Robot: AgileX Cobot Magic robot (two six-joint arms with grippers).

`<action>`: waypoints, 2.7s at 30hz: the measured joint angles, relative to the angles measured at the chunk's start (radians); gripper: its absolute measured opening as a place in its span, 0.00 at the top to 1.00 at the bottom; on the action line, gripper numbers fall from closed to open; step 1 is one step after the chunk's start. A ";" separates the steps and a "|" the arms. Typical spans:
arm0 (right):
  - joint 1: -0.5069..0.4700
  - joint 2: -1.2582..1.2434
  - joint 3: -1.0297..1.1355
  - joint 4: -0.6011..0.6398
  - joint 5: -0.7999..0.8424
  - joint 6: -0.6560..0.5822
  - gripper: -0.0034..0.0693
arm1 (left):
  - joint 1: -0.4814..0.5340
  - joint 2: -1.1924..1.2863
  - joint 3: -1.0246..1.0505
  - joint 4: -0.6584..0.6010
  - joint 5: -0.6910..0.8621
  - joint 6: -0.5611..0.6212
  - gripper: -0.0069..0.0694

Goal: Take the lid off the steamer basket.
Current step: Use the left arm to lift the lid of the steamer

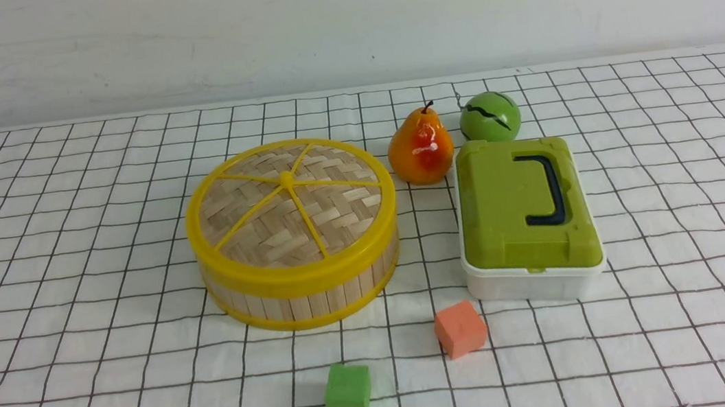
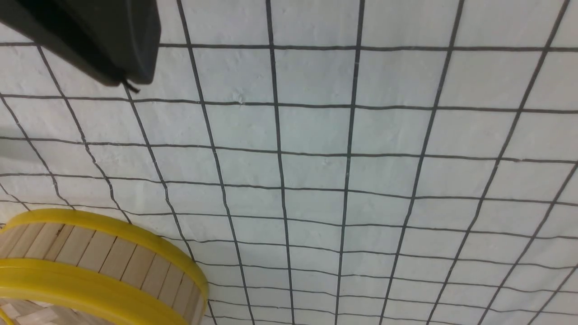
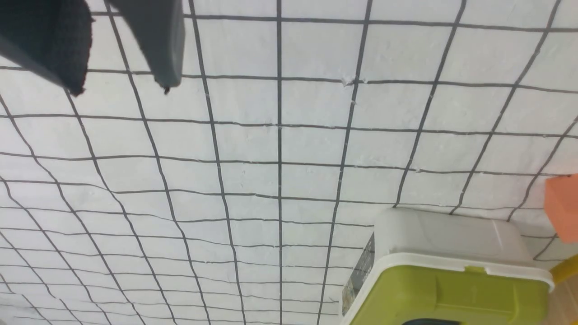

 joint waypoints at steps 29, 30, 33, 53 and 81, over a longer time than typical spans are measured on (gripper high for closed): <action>0.000 0.000 0.000 0.000 0.000 0.000 0.62 | 0.000 0.000 0.000 0.000 0.000 0.000 0.88; 0.000 0.000 0.000 0.000 0.000 0.000 0.62 | 0.000 0.000 0.000 0.000 0.000 0.000 0.88; 0.000 0.000 0.000 0.000 0.000 0.000 0.62 | 0.000 0.000 0.000 0.000 0.000 0.000 0.88; 0.000 0.000 0.000 0.000 0.000 0.000 0.62 | 0.000 0.000 0.000 0.000 0.000 0.000 0.87; 0.000 0.000 0.000 0.000 0.000 0.000 0.62 | 0.000 0.000 0.000 0.000 -0.573 0.000 0.83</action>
